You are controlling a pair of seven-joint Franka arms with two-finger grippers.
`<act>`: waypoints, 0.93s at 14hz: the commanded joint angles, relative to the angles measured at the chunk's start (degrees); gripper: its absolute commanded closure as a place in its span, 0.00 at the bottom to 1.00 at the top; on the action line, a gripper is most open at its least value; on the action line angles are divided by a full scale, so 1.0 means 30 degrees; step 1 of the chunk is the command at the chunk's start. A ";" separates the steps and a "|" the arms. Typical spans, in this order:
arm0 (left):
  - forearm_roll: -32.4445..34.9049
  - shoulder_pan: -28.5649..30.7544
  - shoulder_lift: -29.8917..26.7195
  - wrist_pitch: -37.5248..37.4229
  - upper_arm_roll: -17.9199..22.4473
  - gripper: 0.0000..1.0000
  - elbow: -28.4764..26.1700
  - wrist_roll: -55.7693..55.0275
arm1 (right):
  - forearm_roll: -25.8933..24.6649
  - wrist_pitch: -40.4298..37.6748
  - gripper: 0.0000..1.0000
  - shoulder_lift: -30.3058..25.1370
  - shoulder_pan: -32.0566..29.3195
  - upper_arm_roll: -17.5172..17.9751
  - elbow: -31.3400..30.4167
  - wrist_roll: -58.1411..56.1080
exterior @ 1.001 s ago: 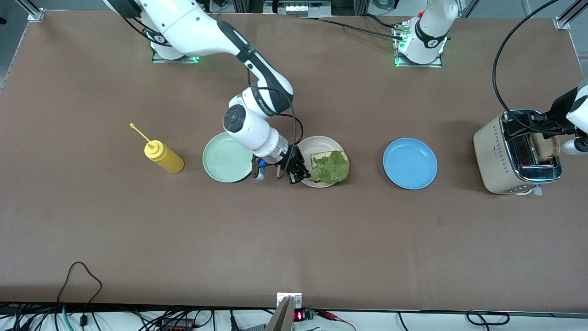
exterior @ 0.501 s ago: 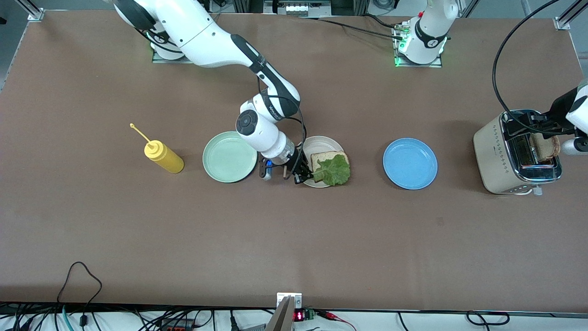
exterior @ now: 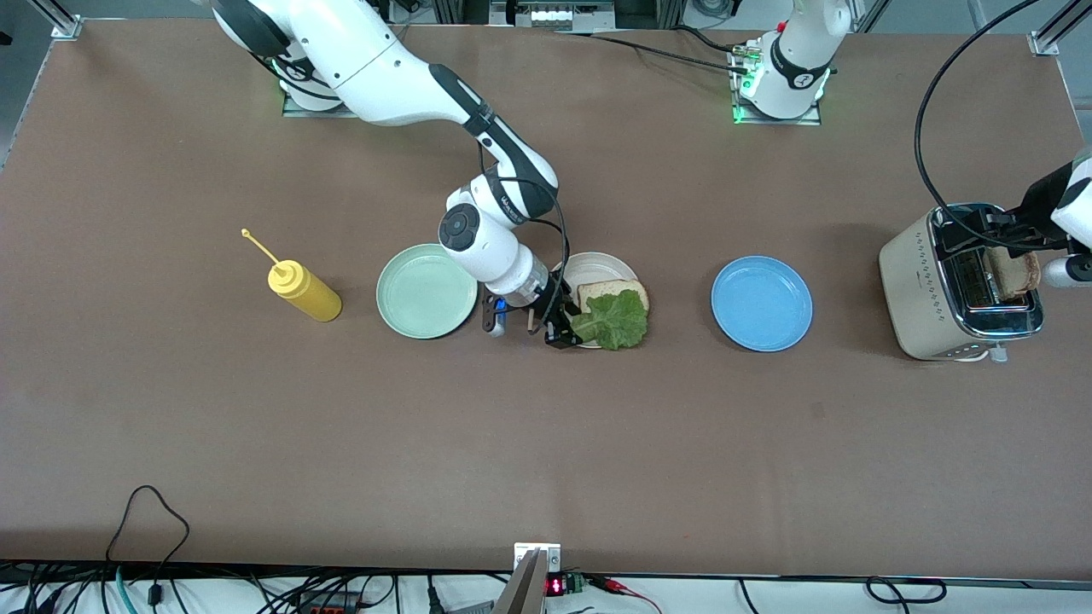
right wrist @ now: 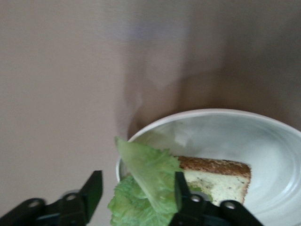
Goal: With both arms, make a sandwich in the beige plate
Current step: 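Lower the lettuce onto the bread and open the right gripper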
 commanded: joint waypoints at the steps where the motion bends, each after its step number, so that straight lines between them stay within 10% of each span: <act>1: 0.0236 0.0107 -0.0254 0.0201 -0.0100 0.00 -0.0308 0.0116 | -0.0608 -0.1058 0.00 -0.0755 -0.0022 -0.0352 0.0152 -0.0260; 13: 0.0236 0.0106 -0.0254 0.0230 -0.0129 0.00 -0.0308 0.0116 | -0.0286 -1.7843 0.00 -0.8928 -0.5581 -0.1936 -0.0493 -1.1412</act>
